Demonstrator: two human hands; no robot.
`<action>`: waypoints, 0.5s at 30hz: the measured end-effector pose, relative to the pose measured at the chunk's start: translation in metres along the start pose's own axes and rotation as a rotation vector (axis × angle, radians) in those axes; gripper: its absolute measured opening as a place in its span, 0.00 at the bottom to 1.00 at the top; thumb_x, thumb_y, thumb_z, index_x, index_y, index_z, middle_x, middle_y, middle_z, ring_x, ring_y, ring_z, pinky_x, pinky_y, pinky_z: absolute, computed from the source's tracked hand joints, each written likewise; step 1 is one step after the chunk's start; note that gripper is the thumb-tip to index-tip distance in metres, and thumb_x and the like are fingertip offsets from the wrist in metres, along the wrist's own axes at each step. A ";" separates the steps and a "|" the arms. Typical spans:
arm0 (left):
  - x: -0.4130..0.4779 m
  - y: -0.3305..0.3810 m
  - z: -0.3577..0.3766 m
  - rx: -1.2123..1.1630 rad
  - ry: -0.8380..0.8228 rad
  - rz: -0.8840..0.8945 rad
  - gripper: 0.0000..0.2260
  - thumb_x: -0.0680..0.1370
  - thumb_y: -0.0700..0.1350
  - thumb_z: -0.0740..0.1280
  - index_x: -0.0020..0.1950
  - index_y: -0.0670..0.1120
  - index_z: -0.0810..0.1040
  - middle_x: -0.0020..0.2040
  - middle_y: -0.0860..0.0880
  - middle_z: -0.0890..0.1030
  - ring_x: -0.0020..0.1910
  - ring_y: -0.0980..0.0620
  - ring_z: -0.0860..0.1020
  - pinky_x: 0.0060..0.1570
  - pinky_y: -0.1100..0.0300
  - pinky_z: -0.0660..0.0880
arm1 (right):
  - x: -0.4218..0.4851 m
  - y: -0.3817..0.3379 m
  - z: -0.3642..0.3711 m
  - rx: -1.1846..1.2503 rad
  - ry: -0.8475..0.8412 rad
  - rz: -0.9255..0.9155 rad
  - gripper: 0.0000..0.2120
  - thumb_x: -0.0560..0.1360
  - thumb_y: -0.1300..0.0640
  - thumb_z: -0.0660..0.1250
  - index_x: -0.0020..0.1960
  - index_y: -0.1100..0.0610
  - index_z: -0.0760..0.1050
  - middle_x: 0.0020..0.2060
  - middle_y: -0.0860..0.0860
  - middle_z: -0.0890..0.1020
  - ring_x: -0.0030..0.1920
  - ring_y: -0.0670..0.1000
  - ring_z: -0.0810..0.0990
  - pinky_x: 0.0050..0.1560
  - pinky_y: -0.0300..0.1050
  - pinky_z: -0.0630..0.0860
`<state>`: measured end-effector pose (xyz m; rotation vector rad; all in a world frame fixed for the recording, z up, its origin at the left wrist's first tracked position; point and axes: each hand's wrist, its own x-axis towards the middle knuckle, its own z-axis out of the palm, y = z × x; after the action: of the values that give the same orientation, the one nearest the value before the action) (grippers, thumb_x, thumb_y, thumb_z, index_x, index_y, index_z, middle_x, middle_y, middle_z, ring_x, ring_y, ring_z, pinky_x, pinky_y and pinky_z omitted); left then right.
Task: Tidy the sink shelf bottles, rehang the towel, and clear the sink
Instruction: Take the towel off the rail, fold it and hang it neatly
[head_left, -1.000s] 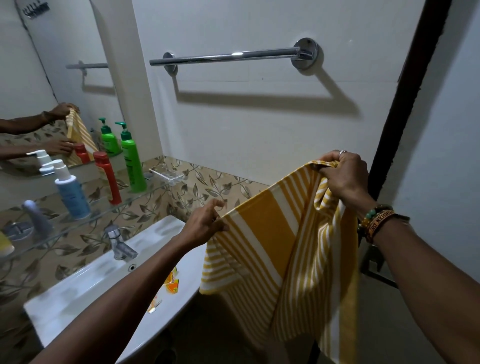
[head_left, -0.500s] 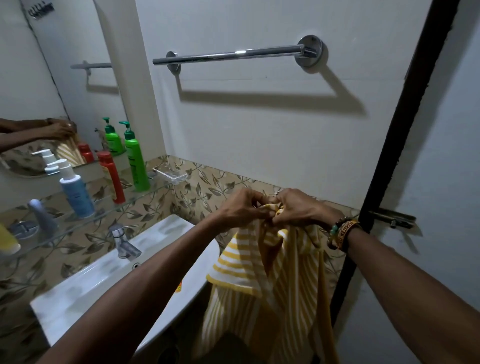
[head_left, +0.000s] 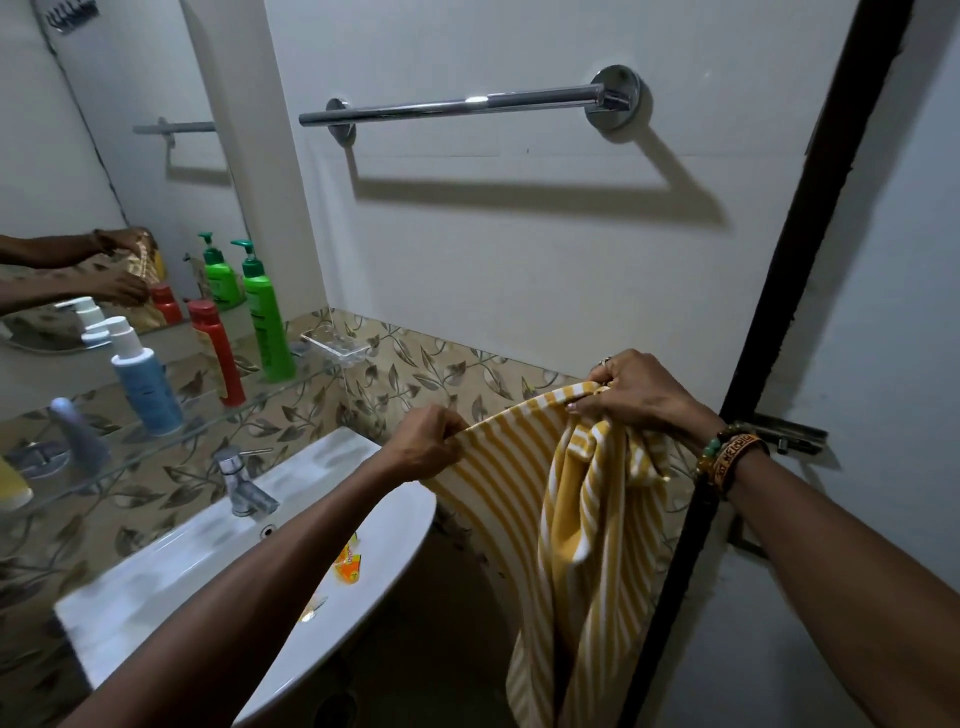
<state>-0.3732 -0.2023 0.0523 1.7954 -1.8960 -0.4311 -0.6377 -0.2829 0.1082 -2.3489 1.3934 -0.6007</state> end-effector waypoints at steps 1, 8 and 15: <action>0.000 -0.002 -0.001 0.001 0.017 -0.002 0.09 0.76 0.35 0.67 0.54 0.42 0.84 0.48 0.45 0.84 0.44 0.50 0.80 0.43 0.57 0.80 | 0.000 0.002 0.000 -0.011 0.021 0.015 0.07 0.67 0.48 0.78 0.33 0.47 0.82 0.33 0.43 0.83 0.40 0.47 0.81 0.41 0.47 0.78; -0.003 -0.027 -0.001 -0.259 0.276 -0.142 0.03 0.76 0.39 0.72 0.49 0.41 0.83 0.45 0.42 0.83 0.46 0.42 0.82 0.48 0.42 0.80 | -0.001 0.017 -0.003 -0.035 0.129 0.084 0.09 0.65 0.48 0.79 0.30 0.46 0.80 0.31 0.43 0.82 0.38 0.46 0.80 0.35 0.42 0.72; 0.001 -0.026 0.003 -0.382 0.509 -0.041 0.10 0.76 0.38 0.71 0.52 0.47 0.72 0.46 0.44 0.82 0.45 0.44 0.82 0.40 0.45 0.82 | -0.002 0.023 -0.002 0.002 0.169 0.120 0.07 0.67 0.47 0.79 0.36 0.49 0.83 0.34 0.43 0.81 0.39 0.46 0.79 0.36 0.41 0.72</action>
<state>-0.3530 -0.2061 0.0356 1.5109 -1.3283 -0.2886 -0.6567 -0.2917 0.0979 -2.2372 1.5929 -0.7796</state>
